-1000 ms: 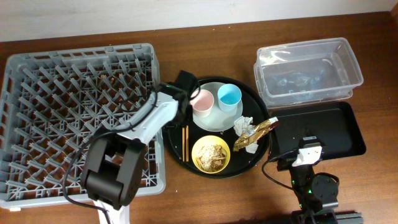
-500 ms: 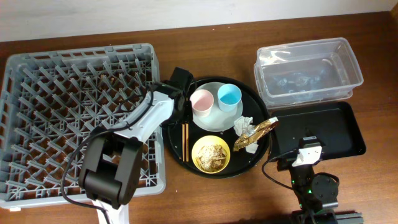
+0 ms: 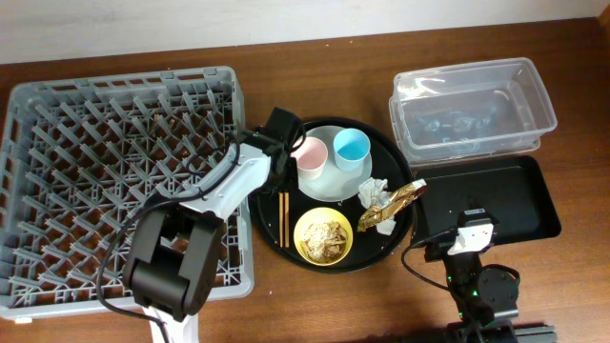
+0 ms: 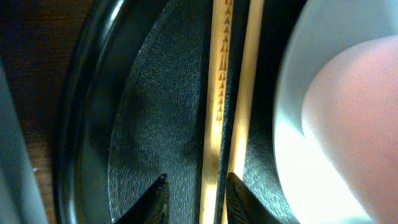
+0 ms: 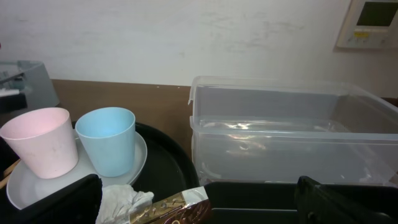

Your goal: Sort waste into correct bins and load items into the dishwasher rack

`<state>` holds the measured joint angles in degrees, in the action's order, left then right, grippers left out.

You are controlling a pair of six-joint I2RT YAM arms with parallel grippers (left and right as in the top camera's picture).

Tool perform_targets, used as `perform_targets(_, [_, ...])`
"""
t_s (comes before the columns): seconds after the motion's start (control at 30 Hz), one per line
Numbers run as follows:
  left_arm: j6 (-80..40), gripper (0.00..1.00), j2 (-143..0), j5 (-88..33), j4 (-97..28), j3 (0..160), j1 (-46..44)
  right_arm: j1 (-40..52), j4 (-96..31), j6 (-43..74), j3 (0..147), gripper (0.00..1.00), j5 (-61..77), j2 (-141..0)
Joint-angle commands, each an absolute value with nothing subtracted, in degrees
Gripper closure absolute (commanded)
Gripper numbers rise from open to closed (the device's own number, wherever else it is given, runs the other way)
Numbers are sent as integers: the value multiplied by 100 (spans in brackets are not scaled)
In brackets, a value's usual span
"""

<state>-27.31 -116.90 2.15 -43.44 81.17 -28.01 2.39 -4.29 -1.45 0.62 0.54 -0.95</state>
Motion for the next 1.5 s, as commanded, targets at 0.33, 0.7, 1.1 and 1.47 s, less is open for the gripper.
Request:
perform_targets(0.33, [-2779,99,-11723,281,-4204,7907,-2842,217,-454,-106,32,1,82,-69])
perform_targets(0.7, [-2084,99,-9863,1684,-5153,8855,-2720,217,-454,-106,32,1,82,-69])
perform_targets(1.1, [-1313,99,-10119,961,-5513,8833,-1435,217,-454,-106,32,1,82,-69])
perform_targets(1.47, [-1313,99,-10897,987,-5452,8833,-1439,217,-454,-106,32,1,82,-69])
